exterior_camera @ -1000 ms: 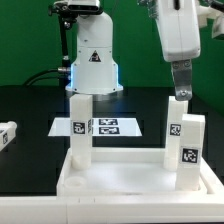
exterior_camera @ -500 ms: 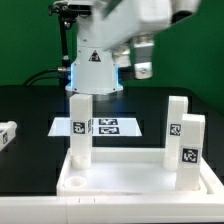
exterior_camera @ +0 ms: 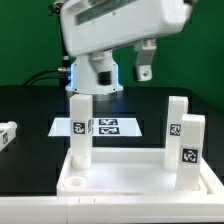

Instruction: Assemble desk

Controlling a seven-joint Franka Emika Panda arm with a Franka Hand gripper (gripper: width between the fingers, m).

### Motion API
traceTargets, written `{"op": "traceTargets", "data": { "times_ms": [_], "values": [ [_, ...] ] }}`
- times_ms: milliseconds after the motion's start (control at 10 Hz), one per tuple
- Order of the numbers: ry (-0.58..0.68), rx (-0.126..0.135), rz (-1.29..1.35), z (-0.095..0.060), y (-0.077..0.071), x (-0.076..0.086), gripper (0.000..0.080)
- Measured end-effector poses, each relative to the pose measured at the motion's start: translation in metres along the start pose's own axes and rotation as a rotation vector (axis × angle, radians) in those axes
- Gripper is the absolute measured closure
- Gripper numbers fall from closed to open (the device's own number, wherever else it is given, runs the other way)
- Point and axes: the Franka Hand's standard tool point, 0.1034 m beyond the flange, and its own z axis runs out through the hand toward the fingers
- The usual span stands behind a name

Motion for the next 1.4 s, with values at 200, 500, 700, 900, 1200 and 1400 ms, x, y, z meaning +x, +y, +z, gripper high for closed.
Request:
{"op": "traceTargets", "data": {
  "times_ms": [200,500,700,900,1200,1400],
  "values": [
    [-0.005,-0.019,-0.229,0.002,0.051,0.029,0.0151],
    [0.008,-0.037,-0.415,0.002,0.079,0.051,0.0151],
    [0.0,-0.039,-0.429,0.003,0.081,0.05,0.0151],
    [-0.024,-0.042,-0.424,0.004,0.084,0.049,0.0151],
    [-0.272,-0.19,-0.477,0.025,0.169,0.069,0.0151],
    [-0.371,-0.217,-0.466,0.03,0.174,0.059,0.0151]
  ]
}}
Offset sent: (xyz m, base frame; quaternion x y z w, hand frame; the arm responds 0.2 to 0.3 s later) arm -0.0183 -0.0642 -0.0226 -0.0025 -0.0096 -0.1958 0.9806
